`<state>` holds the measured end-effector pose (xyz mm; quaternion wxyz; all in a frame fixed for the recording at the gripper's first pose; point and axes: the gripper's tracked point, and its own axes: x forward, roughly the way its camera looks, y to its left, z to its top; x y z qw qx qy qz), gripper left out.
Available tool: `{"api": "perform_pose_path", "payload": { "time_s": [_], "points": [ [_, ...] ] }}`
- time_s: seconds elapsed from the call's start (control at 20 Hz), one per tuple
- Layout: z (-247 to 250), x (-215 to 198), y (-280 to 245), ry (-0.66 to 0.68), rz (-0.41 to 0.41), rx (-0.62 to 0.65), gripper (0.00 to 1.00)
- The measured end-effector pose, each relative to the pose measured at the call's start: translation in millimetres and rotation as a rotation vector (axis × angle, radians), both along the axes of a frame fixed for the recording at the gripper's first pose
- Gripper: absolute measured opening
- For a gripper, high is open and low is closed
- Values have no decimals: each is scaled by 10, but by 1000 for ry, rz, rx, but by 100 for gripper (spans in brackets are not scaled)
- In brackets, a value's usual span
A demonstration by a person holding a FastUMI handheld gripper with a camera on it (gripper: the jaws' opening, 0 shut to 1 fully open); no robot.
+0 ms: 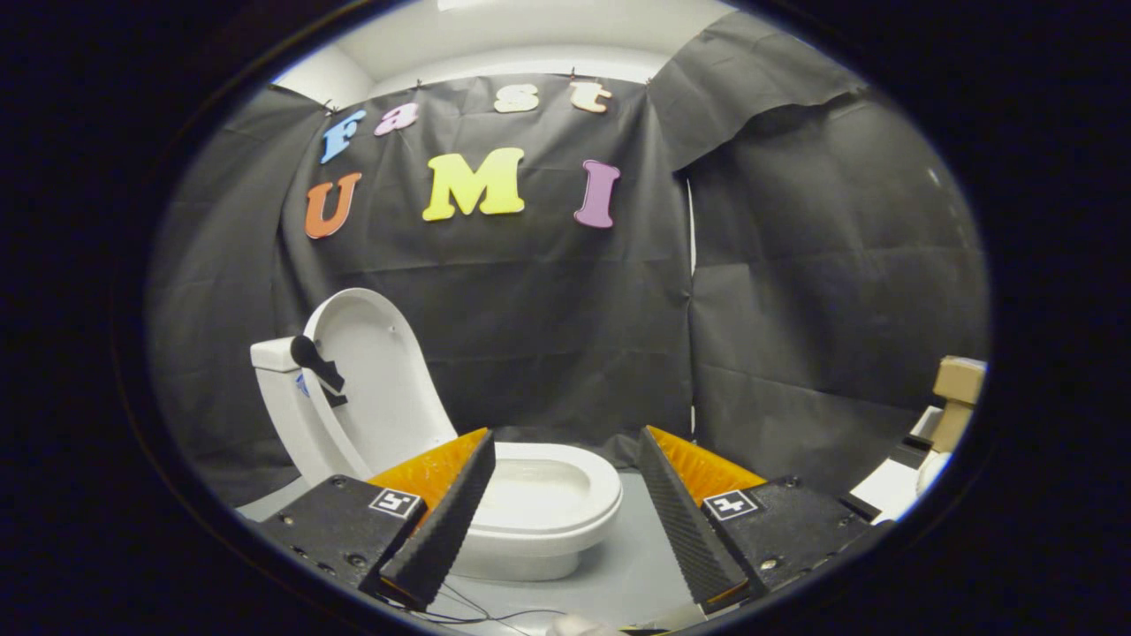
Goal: Open the toilet lid.
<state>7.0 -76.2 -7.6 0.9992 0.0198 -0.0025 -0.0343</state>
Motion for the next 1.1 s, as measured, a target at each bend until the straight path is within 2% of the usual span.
{"api": "perform_pose_path", "payload": {
  "time_s": [0.5,0.75,1.1],
  "points": [
    [40,34,-160,9,-20,48,100],
    [132,3,-102,-16,-13,46,100],
    [-2,-17,-42,9,-8,21,100]
  ]
}}
